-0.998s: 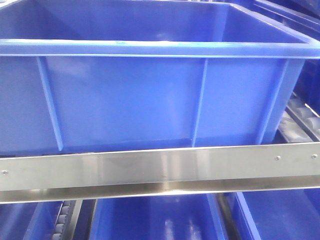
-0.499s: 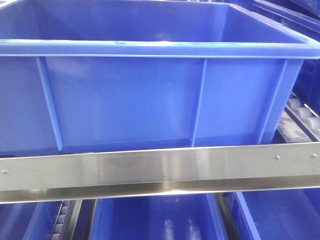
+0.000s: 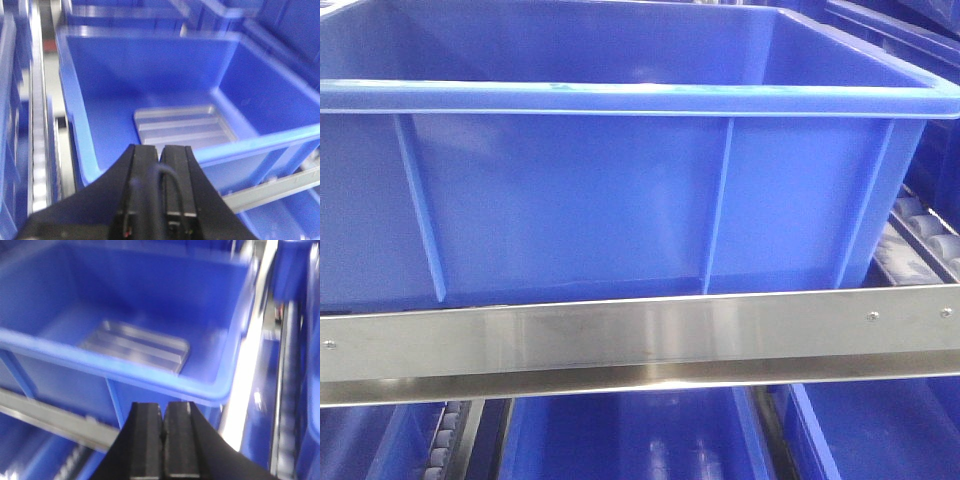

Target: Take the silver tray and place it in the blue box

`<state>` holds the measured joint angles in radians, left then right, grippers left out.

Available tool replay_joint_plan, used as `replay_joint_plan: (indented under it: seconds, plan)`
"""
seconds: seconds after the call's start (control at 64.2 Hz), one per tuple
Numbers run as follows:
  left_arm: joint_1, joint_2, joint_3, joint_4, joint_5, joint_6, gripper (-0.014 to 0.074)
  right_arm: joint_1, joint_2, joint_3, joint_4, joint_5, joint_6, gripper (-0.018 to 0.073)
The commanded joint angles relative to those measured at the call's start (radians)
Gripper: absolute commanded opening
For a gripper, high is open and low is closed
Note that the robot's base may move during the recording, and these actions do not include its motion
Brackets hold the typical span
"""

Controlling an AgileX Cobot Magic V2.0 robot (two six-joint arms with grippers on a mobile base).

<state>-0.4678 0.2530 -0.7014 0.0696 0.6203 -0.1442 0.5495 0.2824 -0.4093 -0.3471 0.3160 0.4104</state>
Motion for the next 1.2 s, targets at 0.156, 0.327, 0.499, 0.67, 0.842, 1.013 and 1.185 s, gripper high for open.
replay_joint_plan:
  seconds: [0.156,0.327,0.499,0.67,0.842,1.013,1.185]
  plan:
    - [-0.007,-0.004,-0.024,-0.032,-0.084,0.008,-0.0094,0.001,-0.049,-0.014,-0.027,-0.106,-0.011,0.0053]
    - [-0.007,0.0,-0.024,-0.032,-0.084,0.008,-0.0094,0.001,-0.049,-0.014,-0.027,-0.099,-0.011,0.0053]
    - [-0.007,0.0,-0.024,-0.032,-0.084,0.008,-0.0094,0.001,-0.049,-0.014,-0.027,-0.099,-0.011,0.0053]
    - [0.03,-0.004,0.008,-0.034,-0.091,0.008,-0.0094,0.001,-0.049,-0.014,-0.027,-0.099,-0.011,0.0053]
    - [0.218,-0.088,0.151,-0.087,-0.195,0.075,-0.0094,0.001,-0.049,-0.014,-0.027,-0.099,-0.011,0.0053]
    - [0.398,-0.233,0.417,-0.162,-0.402,0.124,-0.0094,0.001,-0.049,-0.014,-0.027,-0.099,-0.011,0.0053]
    - [0.477,-0.281,0.636,-0.162,-0.598,0.134,-0.0094,0.001,-0.049,-0.014,-0.027,-0.099,-0.011,0.0053]
